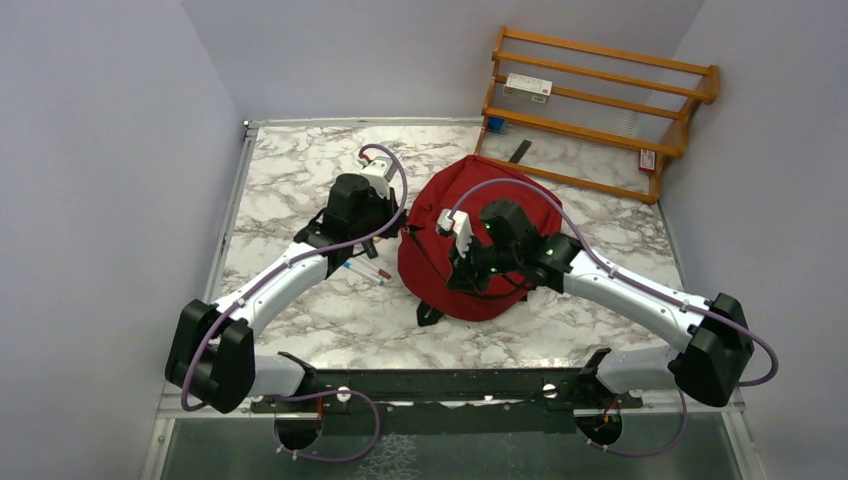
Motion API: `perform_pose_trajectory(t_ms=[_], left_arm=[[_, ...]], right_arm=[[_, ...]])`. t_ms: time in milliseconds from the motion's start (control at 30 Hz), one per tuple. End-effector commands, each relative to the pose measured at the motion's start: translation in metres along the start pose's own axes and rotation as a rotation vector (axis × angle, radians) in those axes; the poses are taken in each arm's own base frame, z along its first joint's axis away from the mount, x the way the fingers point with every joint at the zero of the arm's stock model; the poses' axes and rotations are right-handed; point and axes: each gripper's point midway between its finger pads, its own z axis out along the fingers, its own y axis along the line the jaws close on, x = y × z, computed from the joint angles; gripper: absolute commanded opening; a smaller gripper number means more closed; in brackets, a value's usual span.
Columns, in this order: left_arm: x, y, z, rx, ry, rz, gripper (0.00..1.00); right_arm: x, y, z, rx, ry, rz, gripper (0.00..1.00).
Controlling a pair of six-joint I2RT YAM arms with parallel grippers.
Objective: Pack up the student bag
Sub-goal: Zip the student bag at the center of the board.
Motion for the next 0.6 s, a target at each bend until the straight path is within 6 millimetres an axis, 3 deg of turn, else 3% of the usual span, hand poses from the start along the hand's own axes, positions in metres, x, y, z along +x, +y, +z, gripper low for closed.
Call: perform_pose_trajectory(t_ms=[0, 133, 200, 333, 567], left_arm=[[-0.031, 0.016, 0.005, -0.071, -0.103, 0.01, 0.0], [-0.027, 0.014, 0.008, -0.056, -0.091, 0.014, 0.0], [-0.025, 0.01, 0.009, -0.03, -0.085, 0.019, 0.0], [-0.02, 0.0, 0.009, 0.03, -0.073, 0.023, 0.0], [-0.016, -0.007, 0.008, 0.067, -0.068, 0.019, 0.0]], right_arm=[[0.047, 0.042, -0.027, -0.171, 0.189, 0.051, 0.01], [0.038, 0.04, -0.032, -0.143, 0.16, 0.032, 0.03], [0.028, 0.036, -0.03, -0.12, 0.116, 0.024, 0.11], [-0.002, 0.023, -0.022, -0.049, 0.0, 0.043, 0.38], [-0.049, -0.009, -0.001, 0.108, -0.195, 0.206, 0.54]])
